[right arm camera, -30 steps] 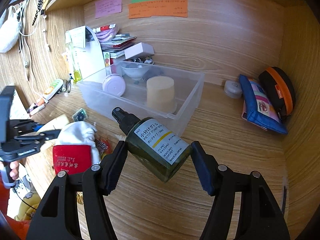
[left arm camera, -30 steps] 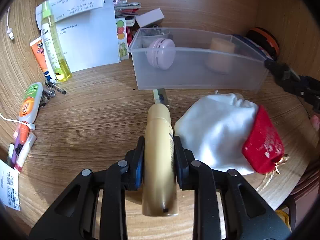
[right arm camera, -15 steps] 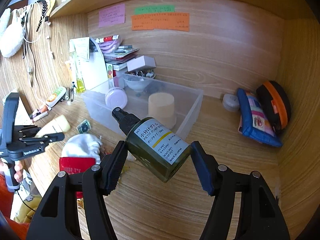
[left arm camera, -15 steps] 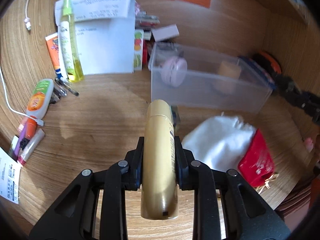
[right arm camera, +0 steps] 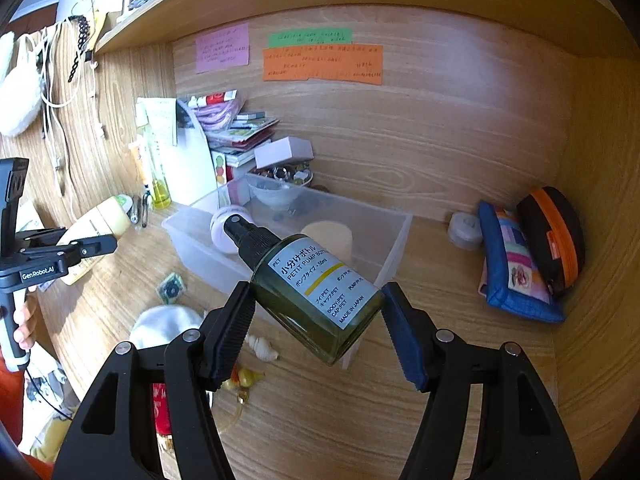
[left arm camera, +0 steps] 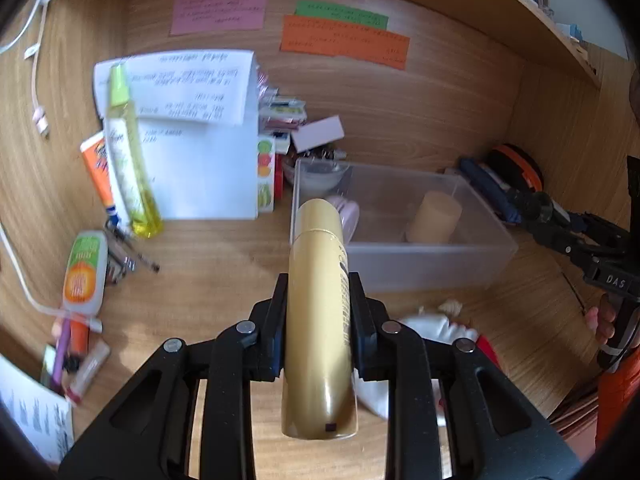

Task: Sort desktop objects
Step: 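Lift the tube and bottle with both tools and carry them over the box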

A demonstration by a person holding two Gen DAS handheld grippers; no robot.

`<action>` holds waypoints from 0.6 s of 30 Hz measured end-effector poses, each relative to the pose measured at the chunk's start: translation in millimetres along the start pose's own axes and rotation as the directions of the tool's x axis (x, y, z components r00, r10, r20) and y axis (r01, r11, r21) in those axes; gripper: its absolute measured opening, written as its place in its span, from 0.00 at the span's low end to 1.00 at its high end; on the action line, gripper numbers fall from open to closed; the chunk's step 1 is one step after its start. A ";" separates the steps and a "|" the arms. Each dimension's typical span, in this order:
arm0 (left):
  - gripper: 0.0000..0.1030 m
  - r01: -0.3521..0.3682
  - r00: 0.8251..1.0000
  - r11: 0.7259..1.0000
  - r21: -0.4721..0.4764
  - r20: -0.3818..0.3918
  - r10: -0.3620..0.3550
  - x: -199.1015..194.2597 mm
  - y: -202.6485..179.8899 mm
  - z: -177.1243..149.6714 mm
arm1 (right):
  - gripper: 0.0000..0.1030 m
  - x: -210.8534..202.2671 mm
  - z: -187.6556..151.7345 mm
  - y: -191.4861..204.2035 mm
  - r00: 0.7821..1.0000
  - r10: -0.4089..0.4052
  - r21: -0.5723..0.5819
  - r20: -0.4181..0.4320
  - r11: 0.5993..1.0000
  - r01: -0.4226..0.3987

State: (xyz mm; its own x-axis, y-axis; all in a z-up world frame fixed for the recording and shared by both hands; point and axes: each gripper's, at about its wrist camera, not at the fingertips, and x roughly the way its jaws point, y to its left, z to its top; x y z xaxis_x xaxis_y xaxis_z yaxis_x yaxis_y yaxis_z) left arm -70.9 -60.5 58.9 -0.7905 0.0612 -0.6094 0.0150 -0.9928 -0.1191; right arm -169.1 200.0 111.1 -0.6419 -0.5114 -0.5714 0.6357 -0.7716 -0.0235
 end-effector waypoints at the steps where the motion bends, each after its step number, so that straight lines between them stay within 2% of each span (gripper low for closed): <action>1: 0.24 0.008 1.000 1.000 0.002 0.004 -0.008 1.1 -0.4 5.9 | 0.60 0.9 2.9 -0.8 1.000 0.000 0.001 0.004 1.000 0.000; 9: 0.25 0.027 0.999 0.997 0.067 0.028 -0.029 12.7 -13.2 45.0 | 0.60 19.6 22.3 -1.9 1.000 0.011 0.000 0.006 1.000 -0.011; 18: 0.24 0.049 0.999 0.994 0.100 -0.007 -0.048 49.3 -22.8 68.1 | 0.60 52.2 37.3 7.7 0.999 0.046 -0.014 -0.022 0.999 -0.047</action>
State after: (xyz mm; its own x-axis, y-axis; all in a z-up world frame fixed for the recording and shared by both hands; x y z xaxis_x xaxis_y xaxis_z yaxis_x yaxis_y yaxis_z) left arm -152.0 -41.9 84.9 -0.7858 0.1098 -0.6087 -0.0847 -0.9939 -0.0700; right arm -213.8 153.3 111.7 -0.6023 -0.5382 -0.5896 0.6708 -0.7416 -0.0083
